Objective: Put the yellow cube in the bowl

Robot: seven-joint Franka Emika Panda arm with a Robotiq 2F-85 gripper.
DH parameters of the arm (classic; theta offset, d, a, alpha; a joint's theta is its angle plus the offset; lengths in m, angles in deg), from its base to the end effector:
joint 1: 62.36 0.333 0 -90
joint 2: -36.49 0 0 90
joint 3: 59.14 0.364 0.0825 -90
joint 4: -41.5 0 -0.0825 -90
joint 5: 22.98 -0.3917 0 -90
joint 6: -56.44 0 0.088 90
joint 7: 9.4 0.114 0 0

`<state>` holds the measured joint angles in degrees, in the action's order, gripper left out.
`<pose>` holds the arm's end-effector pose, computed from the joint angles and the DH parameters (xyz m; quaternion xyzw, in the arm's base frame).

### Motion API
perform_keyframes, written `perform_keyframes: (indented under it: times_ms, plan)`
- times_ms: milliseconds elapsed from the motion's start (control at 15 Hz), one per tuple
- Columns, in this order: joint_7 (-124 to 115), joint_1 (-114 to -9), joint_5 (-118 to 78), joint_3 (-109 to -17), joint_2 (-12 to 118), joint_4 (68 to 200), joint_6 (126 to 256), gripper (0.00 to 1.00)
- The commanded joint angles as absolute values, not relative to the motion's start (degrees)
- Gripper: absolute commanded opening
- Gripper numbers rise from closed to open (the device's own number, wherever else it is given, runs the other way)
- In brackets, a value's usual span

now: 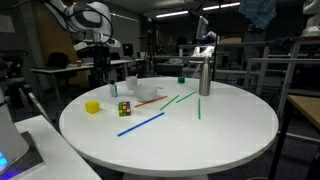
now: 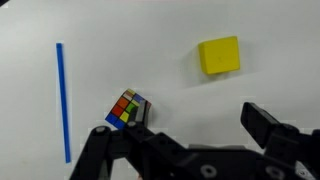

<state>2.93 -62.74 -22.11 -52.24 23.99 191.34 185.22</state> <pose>0.3955 0.0439 0.3477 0.9958 -0.0477 -0.0714 0.0305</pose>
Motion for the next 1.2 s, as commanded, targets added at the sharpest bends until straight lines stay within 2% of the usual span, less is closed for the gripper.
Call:
perform_keyframes:
  times_ms: [0, 467, 1133]
  plan:
    - [5.5, -62.5, -21.2, -53.2, 33.9, 188.1, 185.8, 1.0]
    - [4.4, -60.5, -24.0, -54.0, 43.3, 182.1, 183.7, 1.0]
    - [3.7, -58.3, -30.1, -53.5, 44.7, 178.3, 180.6, 1.0]
